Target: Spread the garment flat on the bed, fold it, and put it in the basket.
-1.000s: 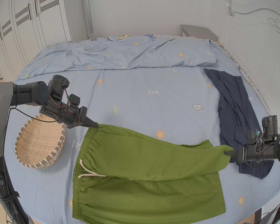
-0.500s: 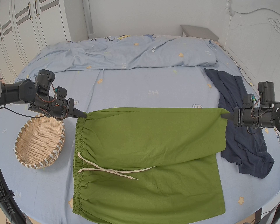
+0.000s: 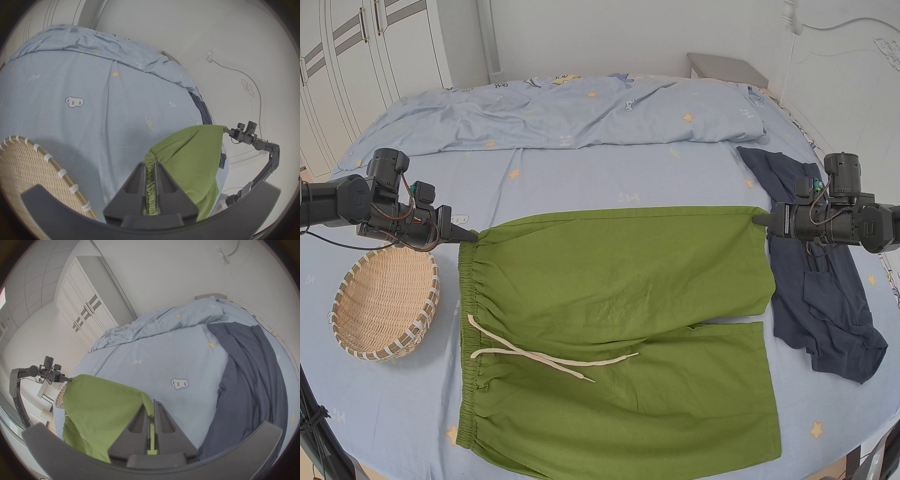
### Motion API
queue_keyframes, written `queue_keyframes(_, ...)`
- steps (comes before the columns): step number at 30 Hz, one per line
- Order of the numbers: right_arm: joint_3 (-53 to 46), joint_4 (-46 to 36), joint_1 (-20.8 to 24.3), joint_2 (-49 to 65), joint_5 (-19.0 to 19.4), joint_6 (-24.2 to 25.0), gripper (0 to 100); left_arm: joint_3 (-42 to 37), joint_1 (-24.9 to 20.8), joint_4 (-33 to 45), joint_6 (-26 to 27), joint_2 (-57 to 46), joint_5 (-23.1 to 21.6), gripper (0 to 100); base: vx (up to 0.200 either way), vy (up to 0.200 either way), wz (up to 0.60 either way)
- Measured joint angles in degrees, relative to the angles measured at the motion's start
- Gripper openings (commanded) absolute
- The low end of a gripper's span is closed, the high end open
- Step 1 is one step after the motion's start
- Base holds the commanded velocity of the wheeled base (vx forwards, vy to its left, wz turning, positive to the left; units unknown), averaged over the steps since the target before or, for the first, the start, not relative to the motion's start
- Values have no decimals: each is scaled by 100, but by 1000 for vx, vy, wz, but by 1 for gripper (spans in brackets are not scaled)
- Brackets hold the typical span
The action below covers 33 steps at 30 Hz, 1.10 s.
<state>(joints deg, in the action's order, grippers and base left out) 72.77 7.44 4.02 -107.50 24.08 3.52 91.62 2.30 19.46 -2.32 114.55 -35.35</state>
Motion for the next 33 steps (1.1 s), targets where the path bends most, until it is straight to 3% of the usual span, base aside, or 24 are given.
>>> queue_keyframes(19, 1833, -262, 93, -1342, -232, 15, 0, 73, 139, -589, 9, 291, 24, 0, 0, 0, 0)
queue_keyframes(25, 2252, -306, 154, -1696, -352, 17, 0, 110, 160, -853, 0, 468, 341, 0, 0, 0, 0)
queue_keyframes(33, 2472, -279, 230, -2007, -460, 17, 0, 221, 199, -884, -22, 610, 385, 0, 0, 0, 0)
